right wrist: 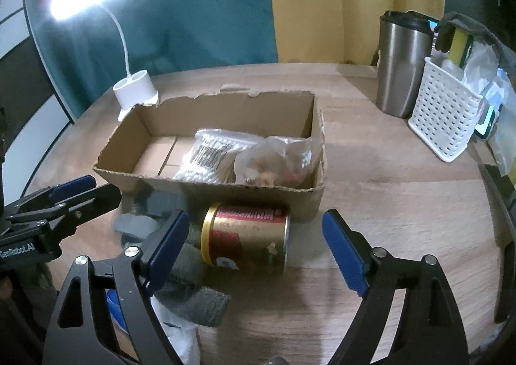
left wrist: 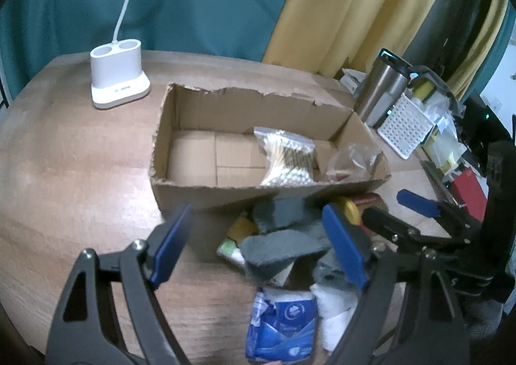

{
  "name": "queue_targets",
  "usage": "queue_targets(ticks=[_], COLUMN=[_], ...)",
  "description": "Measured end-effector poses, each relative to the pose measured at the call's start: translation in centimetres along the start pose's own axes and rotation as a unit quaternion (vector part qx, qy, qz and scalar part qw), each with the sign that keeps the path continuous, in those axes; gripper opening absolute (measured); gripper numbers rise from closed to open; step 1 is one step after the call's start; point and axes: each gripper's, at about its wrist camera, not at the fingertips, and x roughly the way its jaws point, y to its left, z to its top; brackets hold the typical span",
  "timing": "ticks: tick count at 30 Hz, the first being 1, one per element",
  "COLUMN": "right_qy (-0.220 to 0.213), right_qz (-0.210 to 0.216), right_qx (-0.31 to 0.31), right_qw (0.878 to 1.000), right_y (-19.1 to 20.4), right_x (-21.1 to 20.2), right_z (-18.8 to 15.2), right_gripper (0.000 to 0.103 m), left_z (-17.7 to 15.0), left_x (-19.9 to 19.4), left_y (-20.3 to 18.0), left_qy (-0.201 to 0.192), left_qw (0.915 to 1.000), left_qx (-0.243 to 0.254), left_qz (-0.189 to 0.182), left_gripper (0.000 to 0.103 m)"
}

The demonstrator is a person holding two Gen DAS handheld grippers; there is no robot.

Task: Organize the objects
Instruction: 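Grasp the grey gloves with the left tool while the right tool grasps the red-and-gold can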

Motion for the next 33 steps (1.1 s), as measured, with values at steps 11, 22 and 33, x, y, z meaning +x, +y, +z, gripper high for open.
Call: queue_targets(ticks=[11,22,33], right_qy=[0.017,0.028,0.016], right_qz=[0.014,0.031,0.034], right_qx=[-0.008,-0.016,0.002], right_qw=[1.0,0.999,0.999], right_y=[0.3,-0.2,-2.8], right_x=[1.4,1.8,0.2], right_z=[-0.2,-1.0,-1.8], right_gripper=[0.087,0.065,0.065], left_z=[-0.2,-0.3,-0.6], left_x=[0.6,1.3,2.2], left_y=[-0.3,-1.8,-5.1], left_qy=[0.008,0.019,0.031], left_qw=[0.9999,0.9997,0.9984], left_qx=[-0.003,0.011,0.046], left_qz=[0.01,0.015,0.012], left_gripper=[0.083,0.083,0.083])
